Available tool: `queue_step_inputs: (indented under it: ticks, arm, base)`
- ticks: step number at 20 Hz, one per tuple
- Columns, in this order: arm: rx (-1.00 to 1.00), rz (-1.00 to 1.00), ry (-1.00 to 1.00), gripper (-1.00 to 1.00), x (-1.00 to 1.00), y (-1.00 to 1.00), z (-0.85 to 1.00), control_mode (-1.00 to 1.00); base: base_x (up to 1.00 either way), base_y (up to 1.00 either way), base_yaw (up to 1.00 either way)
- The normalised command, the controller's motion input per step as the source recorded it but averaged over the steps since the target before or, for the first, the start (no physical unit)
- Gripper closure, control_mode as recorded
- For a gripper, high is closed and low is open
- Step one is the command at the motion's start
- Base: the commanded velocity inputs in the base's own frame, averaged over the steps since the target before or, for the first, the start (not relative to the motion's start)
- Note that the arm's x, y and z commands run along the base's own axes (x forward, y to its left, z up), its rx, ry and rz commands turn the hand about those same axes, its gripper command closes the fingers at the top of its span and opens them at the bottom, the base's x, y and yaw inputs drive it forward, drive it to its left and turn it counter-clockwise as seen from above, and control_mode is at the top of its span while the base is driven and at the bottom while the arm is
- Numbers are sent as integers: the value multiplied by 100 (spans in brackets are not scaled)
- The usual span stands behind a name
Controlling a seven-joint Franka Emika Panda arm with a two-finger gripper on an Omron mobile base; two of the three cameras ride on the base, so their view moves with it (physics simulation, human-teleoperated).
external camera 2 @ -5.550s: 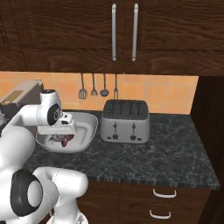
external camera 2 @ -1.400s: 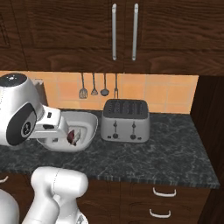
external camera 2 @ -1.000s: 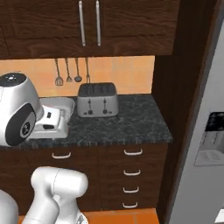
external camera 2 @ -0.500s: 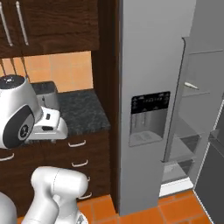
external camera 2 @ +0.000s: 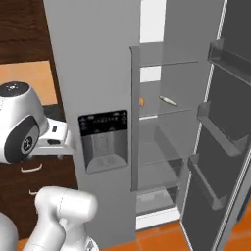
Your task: Place one potato and one fish in each tupperware on the nearby counter, to pack two identical lunches.
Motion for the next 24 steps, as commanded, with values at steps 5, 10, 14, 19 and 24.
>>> queue_step_inputs:
  ticks: [5,10,14,19,24]
  arm:
    - [0,0,0,-100,0,0,0,100]
    - [0,0,0,-100,0,0,0,100]
    - [0,0,0,-100,0,0,0,100]
    - [0,0,0,-100,0,0,0,100]
    - [0,0,0,-100,0,0,0,100]
  base:
    - [31,-100,17]
    - [41,-100,21]
    - [16,-83,28]
    - [10,-20,23]
    - [58,-14,20]
